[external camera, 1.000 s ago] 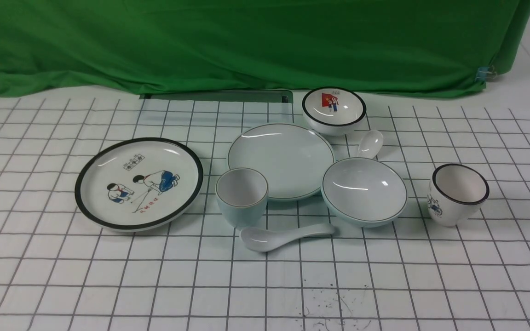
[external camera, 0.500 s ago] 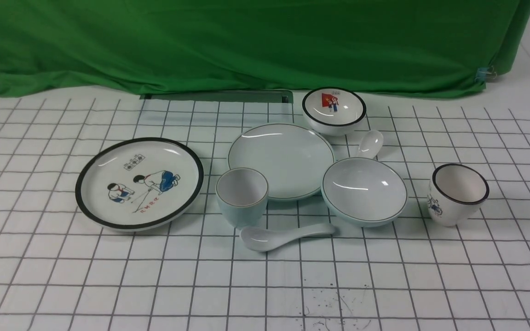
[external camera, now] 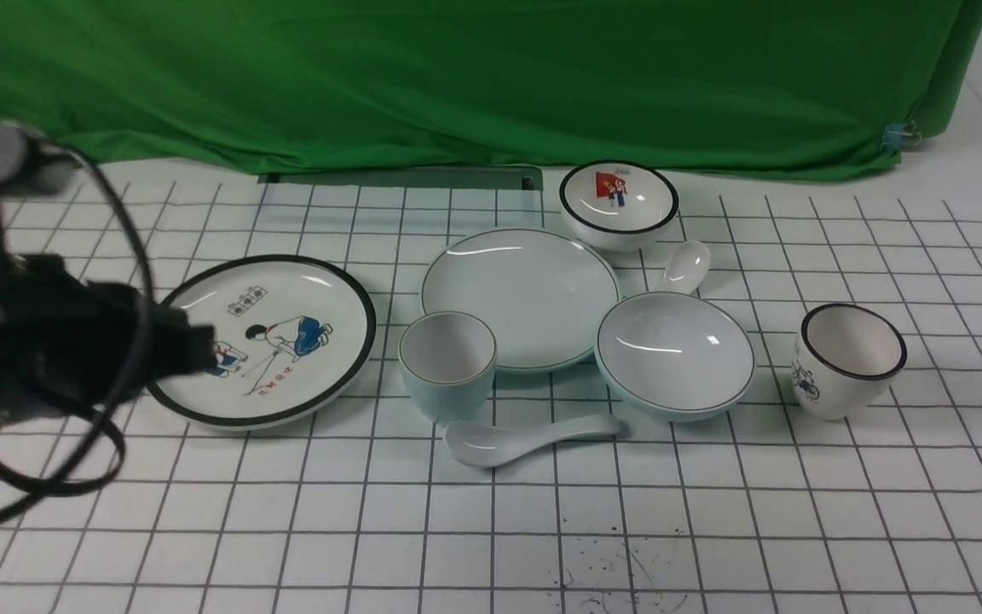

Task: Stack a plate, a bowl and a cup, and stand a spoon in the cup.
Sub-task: Use the right arm to grab a blue rice bowl

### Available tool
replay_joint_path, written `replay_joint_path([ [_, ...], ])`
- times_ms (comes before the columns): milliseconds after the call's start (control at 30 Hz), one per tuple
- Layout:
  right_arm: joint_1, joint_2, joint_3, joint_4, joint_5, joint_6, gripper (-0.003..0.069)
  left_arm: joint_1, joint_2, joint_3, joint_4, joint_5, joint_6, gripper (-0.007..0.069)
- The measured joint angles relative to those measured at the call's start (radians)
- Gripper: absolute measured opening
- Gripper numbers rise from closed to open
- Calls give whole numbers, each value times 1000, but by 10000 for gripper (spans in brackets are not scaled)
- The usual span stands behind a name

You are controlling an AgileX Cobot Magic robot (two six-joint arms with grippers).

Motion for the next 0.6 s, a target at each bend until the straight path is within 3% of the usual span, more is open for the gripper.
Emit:
replay_joint_path([
  [100, 115, 149, -94, 69, 129, -91, 13, -34, 121, -12, -126, 47, 125, -29],
  [300, 235, 396, -341, 123, 171, -194, 46, -35, 267, -109, -309, 119, 277, -29],
  [367, 250, 490, -448, 133, 187, -212, 110, -36, 302, -143, -328, 136, 289, -29],
  [533, 254, 790, -768, 141, 226, -258, 382, -37, 336, -205, -340, 159, 321, -29],
  [600, 246, 891, -874, 141, 240, -264, 428, -37, 336, -208, -341, 163, 338, -26],
])
